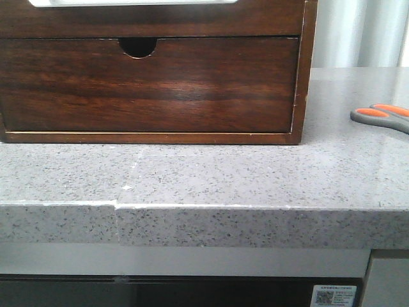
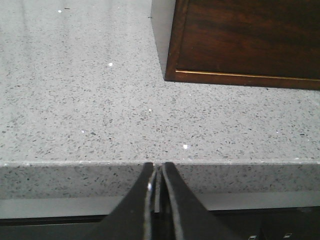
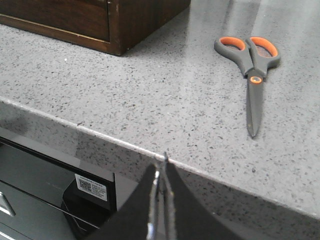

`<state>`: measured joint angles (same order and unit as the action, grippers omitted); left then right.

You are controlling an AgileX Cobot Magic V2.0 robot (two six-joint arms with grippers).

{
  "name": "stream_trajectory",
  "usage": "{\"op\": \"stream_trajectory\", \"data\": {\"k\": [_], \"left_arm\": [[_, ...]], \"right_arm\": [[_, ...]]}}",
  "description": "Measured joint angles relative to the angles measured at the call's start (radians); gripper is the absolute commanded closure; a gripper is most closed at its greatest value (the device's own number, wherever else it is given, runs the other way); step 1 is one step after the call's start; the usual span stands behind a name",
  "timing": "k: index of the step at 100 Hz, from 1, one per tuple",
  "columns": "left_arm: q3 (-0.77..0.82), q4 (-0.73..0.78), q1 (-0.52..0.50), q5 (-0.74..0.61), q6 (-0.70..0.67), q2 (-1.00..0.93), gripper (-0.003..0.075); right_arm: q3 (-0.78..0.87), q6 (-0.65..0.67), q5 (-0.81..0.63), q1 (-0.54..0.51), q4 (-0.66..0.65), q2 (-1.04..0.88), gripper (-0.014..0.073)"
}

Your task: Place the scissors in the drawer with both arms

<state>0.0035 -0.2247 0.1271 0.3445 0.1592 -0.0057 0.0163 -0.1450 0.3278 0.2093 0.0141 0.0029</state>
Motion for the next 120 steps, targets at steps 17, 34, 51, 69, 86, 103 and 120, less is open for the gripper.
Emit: {"op": "stream_trajectory", "data": {"k": [17,34,51,69,86,103,120], "left_arm": [[0.0,0.0,0.0,0.0,0.0,0.0,0.0739],[0.0,0.0,0.0,0.0,0.0,0.0,0.0739],[0.0,0.0,0.0,0.0,0.0,0.0,0.0739],[0.0,0.0,0.0,0.0,0.0,0.0,0.0739],[0.0,0.007,0.0,-0.007,0.0,0.0,0.0739],[0.0,-0.261,0.0,-0.027,0.0,0.0,0.0739],[0.0,-0.633,0.0,-0.038,0.0,0.0,0.0739]], "right_arm": [[0.0,0.0,0.0,0.0,0.0,0.0,0.0626],[0.0,0.0,0.0,0.0,0.0,0.0,0.0626],[0.0,0.0,0.0,0.0,0.0,0.0,0.0626],[0.0,0.0,0.0,0.0,0.0,0.0,0.0626],[0.0,0.0,-0.008,0.0,-0.002,0.0,0.0626],[0.002,0.006,-0.108,0.0,0.03,0.0,0.0626],[0.002,0.025,-0.357,0.0,0.33,0.0,0.0626]]}}
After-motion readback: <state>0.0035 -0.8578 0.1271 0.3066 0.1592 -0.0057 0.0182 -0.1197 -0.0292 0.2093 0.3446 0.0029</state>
